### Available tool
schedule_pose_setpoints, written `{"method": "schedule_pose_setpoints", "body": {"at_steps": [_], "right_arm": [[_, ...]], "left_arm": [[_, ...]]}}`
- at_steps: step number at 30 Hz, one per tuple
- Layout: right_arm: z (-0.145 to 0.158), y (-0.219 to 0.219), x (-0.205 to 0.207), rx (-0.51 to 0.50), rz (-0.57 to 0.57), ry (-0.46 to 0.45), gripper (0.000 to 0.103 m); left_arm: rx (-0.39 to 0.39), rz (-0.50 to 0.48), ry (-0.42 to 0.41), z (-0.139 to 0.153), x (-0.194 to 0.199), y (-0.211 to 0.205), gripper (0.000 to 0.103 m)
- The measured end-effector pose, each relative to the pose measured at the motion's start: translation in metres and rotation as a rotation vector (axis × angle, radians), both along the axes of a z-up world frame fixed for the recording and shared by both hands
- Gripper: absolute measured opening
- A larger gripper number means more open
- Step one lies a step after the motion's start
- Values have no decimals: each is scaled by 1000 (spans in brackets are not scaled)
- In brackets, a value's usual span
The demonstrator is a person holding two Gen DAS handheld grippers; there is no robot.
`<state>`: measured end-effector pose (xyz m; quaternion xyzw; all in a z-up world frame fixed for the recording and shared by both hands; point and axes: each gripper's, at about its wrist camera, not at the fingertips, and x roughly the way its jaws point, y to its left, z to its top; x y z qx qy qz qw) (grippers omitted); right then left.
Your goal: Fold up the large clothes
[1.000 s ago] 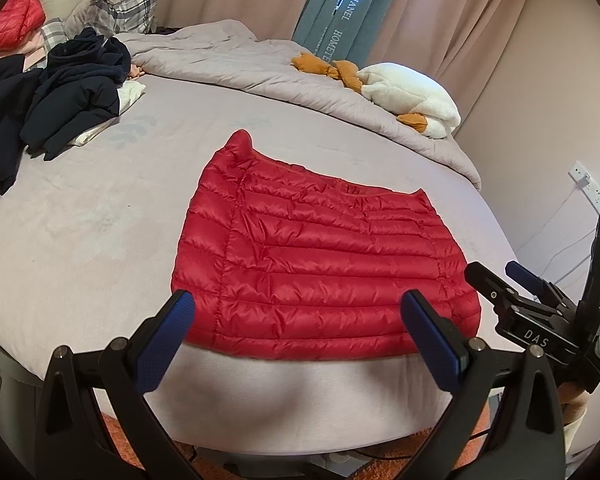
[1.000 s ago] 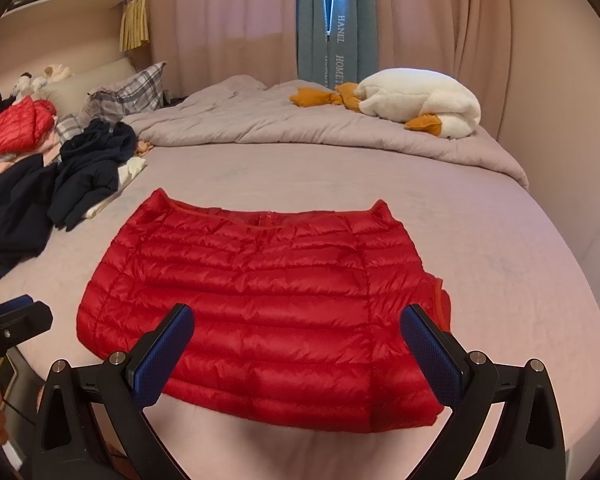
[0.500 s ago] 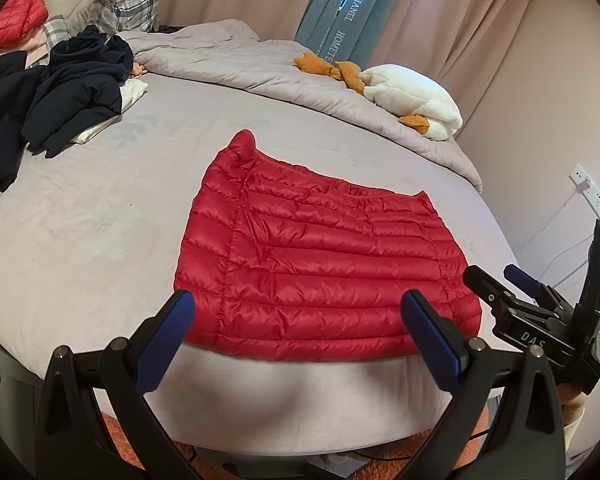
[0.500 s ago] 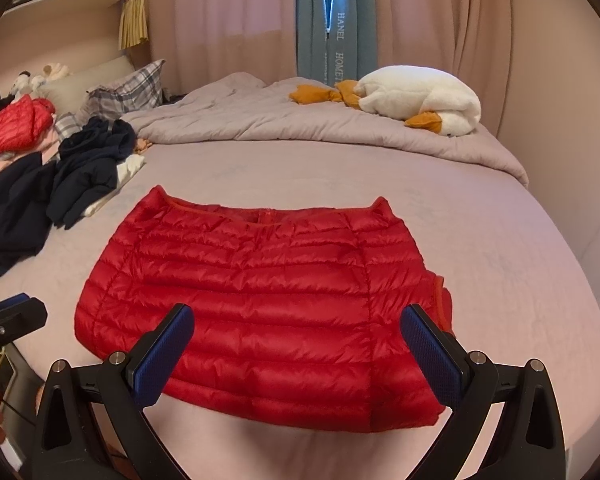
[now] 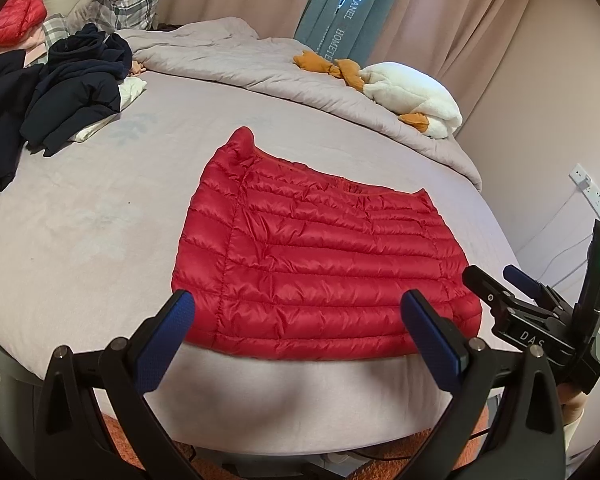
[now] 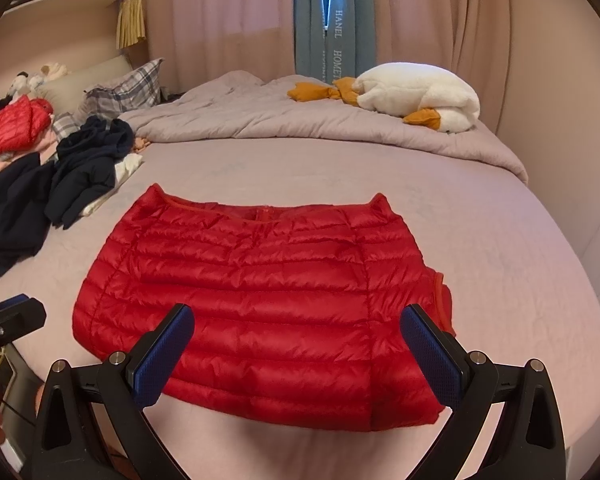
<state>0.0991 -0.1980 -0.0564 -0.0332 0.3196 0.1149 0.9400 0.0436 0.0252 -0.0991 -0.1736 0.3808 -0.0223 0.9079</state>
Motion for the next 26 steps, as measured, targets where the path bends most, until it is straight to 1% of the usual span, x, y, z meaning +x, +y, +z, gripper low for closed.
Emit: {"method": "schedule_pose_setpoints", "body": {"at_steps": [26], "right_arm": [[-1, -3, -3, 4, -12, -2, 102]], "left_arm": [[1, 0, -1, -2, -2, 1, 103]]}}
